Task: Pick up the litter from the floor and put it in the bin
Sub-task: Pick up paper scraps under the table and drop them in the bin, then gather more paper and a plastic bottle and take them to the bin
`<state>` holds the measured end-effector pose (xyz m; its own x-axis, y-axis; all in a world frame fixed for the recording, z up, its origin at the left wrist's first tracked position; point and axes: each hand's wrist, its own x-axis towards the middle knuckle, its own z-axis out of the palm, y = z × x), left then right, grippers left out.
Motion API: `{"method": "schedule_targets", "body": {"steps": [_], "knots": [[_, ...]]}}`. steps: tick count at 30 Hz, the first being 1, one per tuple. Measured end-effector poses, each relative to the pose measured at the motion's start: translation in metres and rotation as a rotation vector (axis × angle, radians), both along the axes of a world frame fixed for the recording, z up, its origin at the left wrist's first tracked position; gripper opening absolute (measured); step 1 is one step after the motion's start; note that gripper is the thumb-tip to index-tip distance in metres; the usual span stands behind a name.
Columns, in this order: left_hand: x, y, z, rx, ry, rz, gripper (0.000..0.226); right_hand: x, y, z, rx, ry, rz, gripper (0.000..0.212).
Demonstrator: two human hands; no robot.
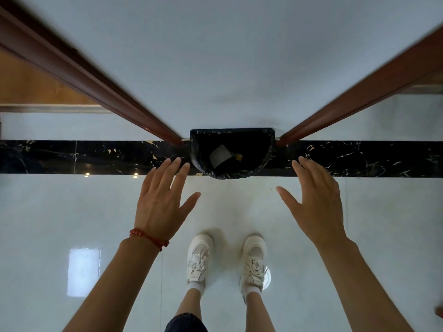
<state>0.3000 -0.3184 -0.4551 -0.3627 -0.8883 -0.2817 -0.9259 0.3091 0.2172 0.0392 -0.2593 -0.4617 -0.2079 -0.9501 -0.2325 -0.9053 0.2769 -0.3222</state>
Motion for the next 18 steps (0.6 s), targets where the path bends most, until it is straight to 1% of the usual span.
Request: {"method": "schedule_targets", "body": {"steps": [4, 6, 9, 10, 12, 14, 18], "knots": [[-0.002, 0.001, 0.050, 0.035, -0.015, -0.051, 0.074, -0.009, 0.026, 0.051, 0.055, 0.024, -0.075, 0.059], [-0.006, 0.001, 0.076, 0.039, -0.002, -0.094, 0.078, -0.007, 0.042, 0.077, 0.047, 0.038, -0.107, 0.060], [-0.015, 0.000, 0.116, 0.037, 0.012, -0.185, 0.078, -0.001, 0.066, 0.116, 0.017, 0.034, -0.190, 0.074], [-0.018, 0.000, 0.130, 0.039, 0.010, -0.217, 0.079, 0.000, 0.074, 0.129, 0.000, 0.031, -0.230, 0.073], [-0.024, 0.002, 0.156, 0.036, 0.013, -0.271, 0.081, 0.001, 0.092, 0.154, -0.033, 0.030, -0.329, 0.061], [-0.030, 0.006, 0.180, 0.040, 0.029, -0.319, 0.080, 0.001, 0.112, 0.179, -0.050, 0.032, -0.436, 0.057], [-0.048, 0.016, 0.221, -0.004, 0.040, -0.464, 0.063, 0.000, 0.159, 0.226, -0.057, 0.059, -0.602, 0.059]]}}
